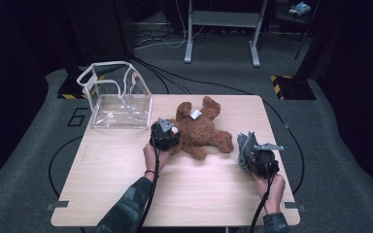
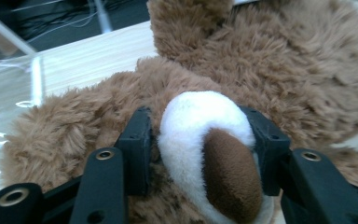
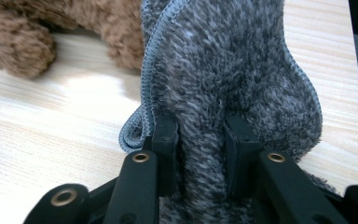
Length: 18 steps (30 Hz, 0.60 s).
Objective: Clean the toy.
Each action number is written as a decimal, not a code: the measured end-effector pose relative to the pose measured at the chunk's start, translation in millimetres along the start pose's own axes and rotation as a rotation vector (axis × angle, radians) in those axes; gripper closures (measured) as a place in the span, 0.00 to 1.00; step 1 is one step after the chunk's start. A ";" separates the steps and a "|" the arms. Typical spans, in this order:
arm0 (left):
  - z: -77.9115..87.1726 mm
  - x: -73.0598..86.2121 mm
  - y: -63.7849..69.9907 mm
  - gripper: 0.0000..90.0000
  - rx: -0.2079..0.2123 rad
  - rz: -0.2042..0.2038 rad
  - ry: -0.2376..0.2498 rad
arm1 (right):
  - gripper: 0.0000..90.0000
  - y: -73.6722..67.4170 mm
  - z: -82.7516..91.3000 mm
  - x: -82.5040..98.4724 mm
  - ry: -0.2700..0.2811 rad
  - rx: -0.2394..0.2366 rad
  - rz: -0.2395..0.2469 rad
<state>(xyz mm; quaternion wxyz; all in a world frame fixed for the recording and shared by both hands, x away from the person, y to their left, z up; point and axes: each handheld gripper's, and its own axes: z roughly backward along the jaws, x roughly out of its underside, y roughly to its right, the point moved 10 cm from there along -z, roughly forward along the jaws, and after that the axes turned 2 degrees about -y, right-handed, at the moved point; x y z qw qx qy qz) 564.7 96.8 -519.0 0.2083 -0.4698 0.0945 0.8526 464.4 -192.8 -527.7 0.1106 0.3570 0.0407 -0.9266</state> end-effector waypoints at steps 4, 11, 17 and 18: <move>3.8 -2.2 7.0 0.58 0.076 0.005 0.028 | 0.78 -0.8 2.9 -3.0 0.011 0.000 0.013; 4.1 -8.1 34.2 0.58 0.186 0.011 0.046 | 0.79 -10.0 17.2 -18.1 0.056 -0.003 0.040; 1.2 -10.4 55.7 0.57 0.268 -0.017 0.044 | 0.79 -28.7 26.0 -38.4 0.093 -0.027 0.091; 1.4 -11.2 58.4 0.57 0.277 -0.008 0.051 | 0.79 -33.2 26.7 -42.0 0.099 -0.032 0.094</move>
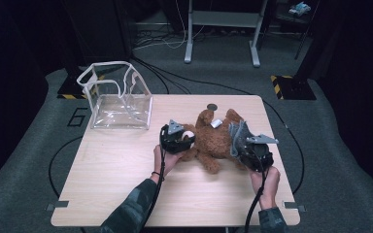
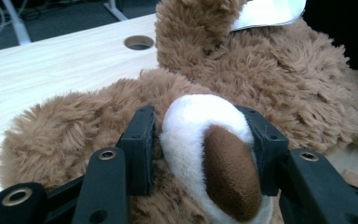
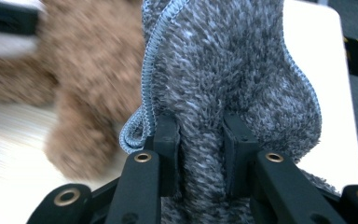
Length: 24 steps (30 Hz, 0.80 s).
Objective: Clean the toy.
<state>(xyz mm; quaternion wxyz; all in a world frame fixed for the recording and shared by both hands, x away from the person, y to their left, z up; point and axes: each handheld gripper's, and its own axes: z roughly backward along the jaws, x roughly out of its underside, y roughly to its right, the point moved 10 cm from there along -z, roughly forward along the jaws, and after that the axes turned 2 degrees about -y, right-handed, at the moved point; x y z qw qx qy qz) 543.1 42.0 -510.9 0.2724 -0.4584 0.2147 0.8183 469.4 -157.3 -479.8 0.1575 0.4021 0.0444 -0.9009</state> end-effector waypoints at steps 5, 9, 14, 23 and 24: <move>-3.3 -0.4 8.7 0.56 0.025 -0.014 -0.016 | 0.79 -22.9 -4.3 -20.7 0.017 -0.053 0.027; -3.9 -0.9 7.3 0.50 0.012 -0.030 -0.037 | 0.79 -33.9 -19.5 -27.6 -0.017 -0.061 0.039; 3.9 -2.1 6.1 0.36 -0.003 -0.059 -0.044 | 0.79 -35.8 -39.0 -21.8 -0.067 -0.056 0.033; 31.6 7.3 -7.4 0.16 -0.003 -0.048 -0.040 | 0.78 -30.0 -45.3 -13.8 -0.088 -0.071 0.028; 33.6 9.3 -9.6 0.16 -0.007 -0.048 -0.044 | 0.78 -29.9 -45.6 -13.7 -0.088 -0.070 0.029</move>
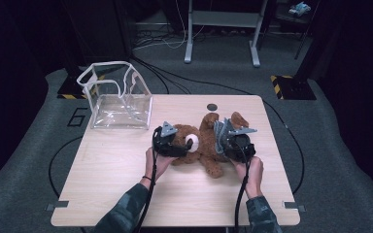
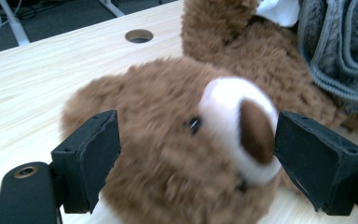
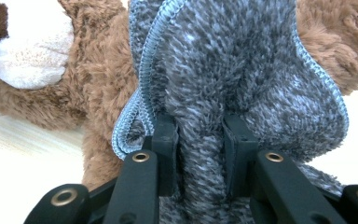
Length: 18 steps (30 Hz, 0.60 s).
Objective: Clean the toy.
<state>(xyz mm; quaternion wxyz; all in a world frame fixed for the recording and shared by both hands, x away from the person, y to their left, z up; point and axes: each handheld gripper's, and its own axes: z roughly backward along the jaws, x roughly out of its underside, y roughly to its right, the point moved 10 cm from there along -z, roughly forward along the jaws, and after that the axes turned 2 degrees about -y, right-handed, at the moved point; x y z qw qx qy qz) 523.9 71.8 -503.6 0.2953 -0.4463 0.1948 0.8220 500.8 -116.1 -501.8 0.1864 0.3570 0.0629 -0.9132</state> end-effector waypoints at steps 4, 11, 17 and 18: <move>10.8 19.7 -20.7 0.15 -0.043 0.012 -0.028 | 0.78 0.3 -1.9 1.4 -0.009 0.007 0.002; 15.6 68.1 -53.5 0.12 -0.084 0.062 -0.104 | 0.78 -1.3 0.6 -2.4 -0.015 0.023 0.023; 11.3 91.8 -63.6 0.12 -0.102 0.056 -0.154 | 0.77 -13.9 15.2 -19.0 0.051 -0.015 0.058; 10.9 95.2 -64.9 0.12 -0.096 0.049 -0.176 | 0.78 -17.7 17.5 -23.0 0.062 -0.025 0.061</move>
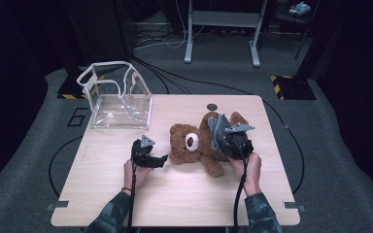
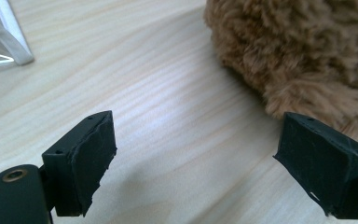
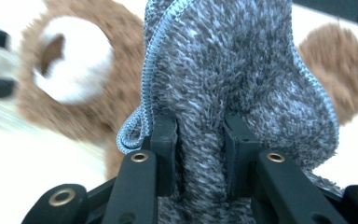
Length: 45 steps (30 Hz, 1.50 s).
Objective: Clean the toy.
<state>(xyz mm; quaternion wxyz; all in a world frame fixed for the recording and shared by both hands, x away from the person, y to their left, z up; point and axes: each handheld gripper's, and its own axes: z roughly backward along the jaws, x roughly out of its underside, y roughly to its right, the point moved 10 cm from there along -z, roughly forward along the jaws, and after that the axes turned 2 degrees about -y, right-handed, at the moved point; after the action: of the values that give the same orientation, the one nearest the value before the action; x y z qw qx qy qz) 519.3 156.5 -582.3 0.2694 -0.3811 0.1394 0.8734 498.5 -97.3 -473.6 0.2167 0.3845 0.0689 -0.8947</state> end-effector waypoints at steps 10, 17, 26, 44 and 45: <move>-8.7 8.6 -3.1 0.10 0.016 -0.003 -0.032 | 0.78 -34.9 -9.3 -35.2 0.012 -0.090 0.027; -11.7 9.7 3.3 0.09 -0.018 -0.060 -0.045 | 0.78 -50.4 -23.4 -56.8 0.019 -0.127 0.032; -10.9 10.0 2.8 0.10 -0.011 -0.064 -0.048 | 0.78 -74.6 -44.6 -65.8 -0.021 -0.194 0.015; -10.5 10.1 2.1 0.11 -0.012 -0.068 -0.050 | 0.78 -112.8 -30.1 -31.8 -0.039 -0.293 0.122; -10.5 10.1 2.0 0.11 -0.012 -0.068 -0.050 | 0.78 -113.9 -29.5 -29.9 -0.038 -0.295 0.121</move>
<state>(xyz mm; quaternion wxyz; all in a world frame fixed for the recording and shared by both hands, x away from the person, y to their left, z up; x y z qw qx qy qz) 518.6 153.8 -596.8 0.3001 -0.3652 0.1141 0.8738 486.0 23.4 -477.6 0.3255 0.3351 0.1721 -0.8673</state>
